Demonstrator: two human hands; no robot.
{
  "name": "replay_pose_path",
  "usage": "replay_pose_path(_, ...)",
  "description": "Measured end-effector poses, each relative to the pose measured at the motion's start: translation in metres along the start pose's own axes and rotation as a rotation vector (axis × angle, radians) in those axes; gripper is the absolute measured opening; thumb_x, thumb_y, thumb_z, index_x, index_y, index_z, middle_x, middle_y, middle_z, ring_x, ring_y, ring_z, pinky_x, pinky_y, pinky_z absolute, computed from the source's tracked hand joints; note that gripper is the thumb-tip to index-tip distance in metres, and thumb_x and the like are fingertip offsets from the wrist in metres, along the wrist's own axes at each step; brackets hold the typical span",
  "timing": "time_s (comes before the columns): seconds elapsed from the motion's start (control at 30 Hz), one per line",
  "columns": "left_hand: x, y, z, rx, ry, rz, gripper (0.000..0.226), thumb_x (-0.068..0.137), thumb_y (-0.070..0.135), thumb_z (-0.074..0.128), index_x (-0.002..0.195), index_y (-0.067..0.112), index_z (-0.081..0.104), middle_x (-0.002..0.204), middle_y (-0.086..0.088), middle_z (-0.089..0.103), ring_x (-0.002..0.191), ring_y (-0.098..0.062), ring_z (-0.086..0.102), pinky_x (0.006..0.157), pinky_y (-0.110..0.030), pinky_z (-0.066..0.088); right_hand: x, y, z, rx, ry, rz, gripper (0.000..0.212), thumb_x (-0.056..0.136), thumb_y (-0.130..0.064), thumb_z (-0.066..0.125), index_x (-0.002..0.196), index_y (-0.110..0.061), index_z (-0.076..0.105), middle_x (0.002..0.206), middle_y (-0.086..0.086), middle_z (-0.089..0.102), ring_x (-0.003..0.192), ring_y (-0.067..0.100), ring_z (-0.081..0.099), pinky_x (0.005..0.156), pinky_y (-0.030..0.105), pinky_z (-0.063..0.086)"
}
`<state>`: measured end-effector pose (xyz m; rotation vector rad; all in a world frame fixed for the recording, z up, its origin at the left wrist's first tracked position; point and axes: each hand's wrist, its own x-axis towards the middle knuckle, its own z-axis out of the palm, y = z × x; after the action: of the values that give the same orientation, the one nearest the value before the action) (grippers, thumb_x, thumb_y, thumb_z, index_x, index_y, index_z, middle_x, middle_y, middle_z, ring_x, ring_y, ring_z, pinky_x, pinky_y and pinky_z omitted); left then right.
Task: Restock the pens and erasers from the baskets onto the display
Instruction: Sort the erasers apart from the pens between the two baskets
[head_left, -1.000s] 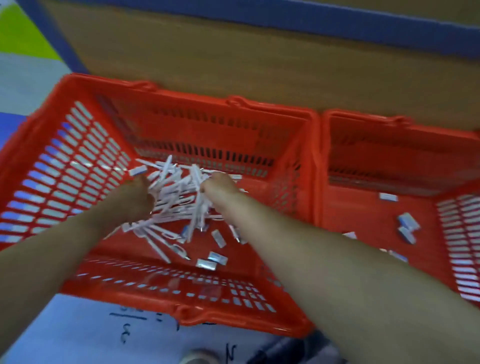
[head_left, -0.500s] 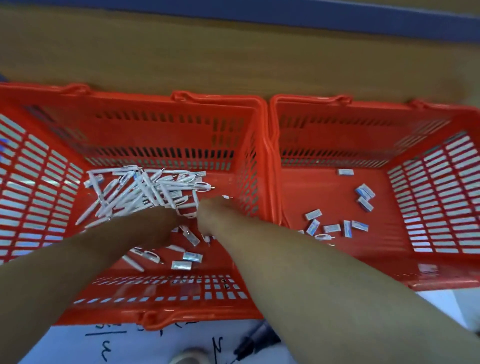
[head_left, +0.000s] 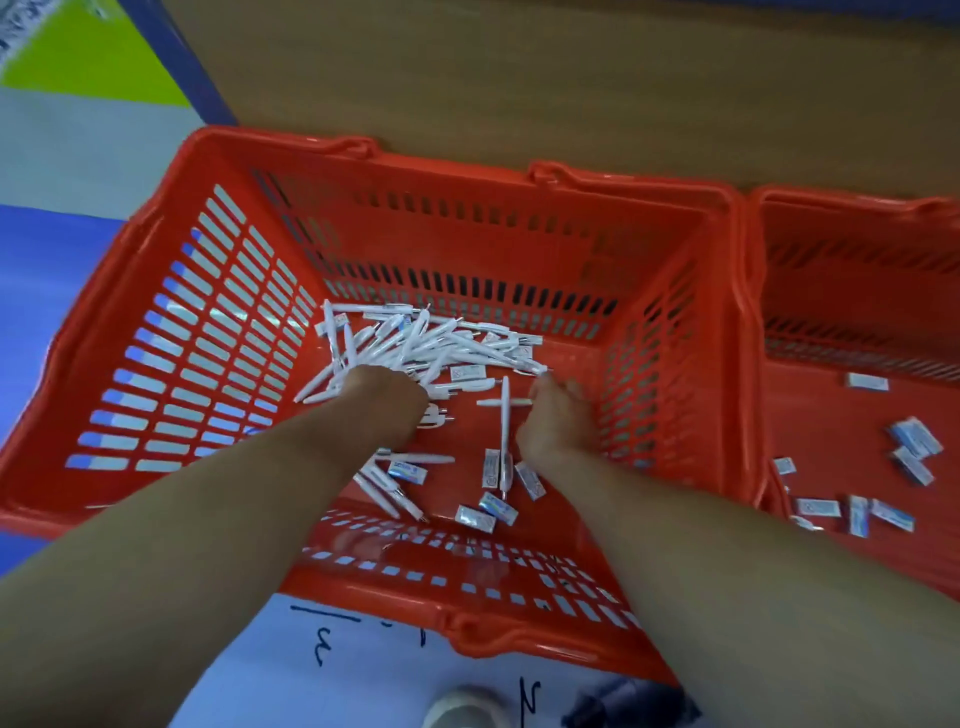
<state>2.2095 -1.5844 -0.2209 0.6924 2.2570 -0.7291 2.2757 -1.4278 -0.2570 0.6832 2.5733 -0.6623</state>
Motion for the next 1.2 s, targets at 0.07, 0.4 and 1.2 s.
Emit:
replay_pose_path(0.07, 0.002, 0.001, -0.005, -0.021, 0.057, 0.008, 0.026, 0.085, 0.012, 0.055, 0.109, 0.016, 0.064, 0.110, -0.002, 0.065, 0.103, -0.028, 0.062, 0.070, -0.035, 0.047, 0.004, 0.004, 0.000, -0.050, 0.105, 0.048, 0.052, 0.085, -0.006, 0.054, 0.132, -0.025, 0.043, 0.137, 0.008, 0.037, 0.123, 0.033, 0.039, 0.098, 0.037, 0.039)
replay_pose_path(0.4, 0.047, 0.028, -0.007, -0.168, 0.464, 0.083, 0.033, 0.087, 0.006, 0.057, 0.120, 0.012, 0.054, 0.120, -0.008, 0.051, 0.114, -0.028, 0.050, 0.072, -0.041, 0.049, 0.004, 0.014, 0.012, -0.156, 0.065, 0.039, 0.047, 0.086, -0.024, 0.064, 0.128, -0.022, 0.044, 0.132, 0.012, 0.040, 0.121, 0.035, 0.044, 0.097, 0.040, 0.043)
replay_pose_path(1.2, 0.019, -0.011, 0.001, -0.561, 0.192, 0.437, 0.020, 0.080, 0.024, 0.065, 0.099, 0.026, 0.068, 0.077, 0.012, 0.058, 0.080, -0.008, 0.055, 0.068, -0.020, 0.035, -0.011, -0.010, 0.017, 0.482, -0.176, -0.101, 0.027, 0.072, -0.019, 0.073, 0.094, -0.020, 0.056, 0.074, 0.004, 0.058, 0.063, 0.020, 0.054, 0.056, 0.030, 0.044)
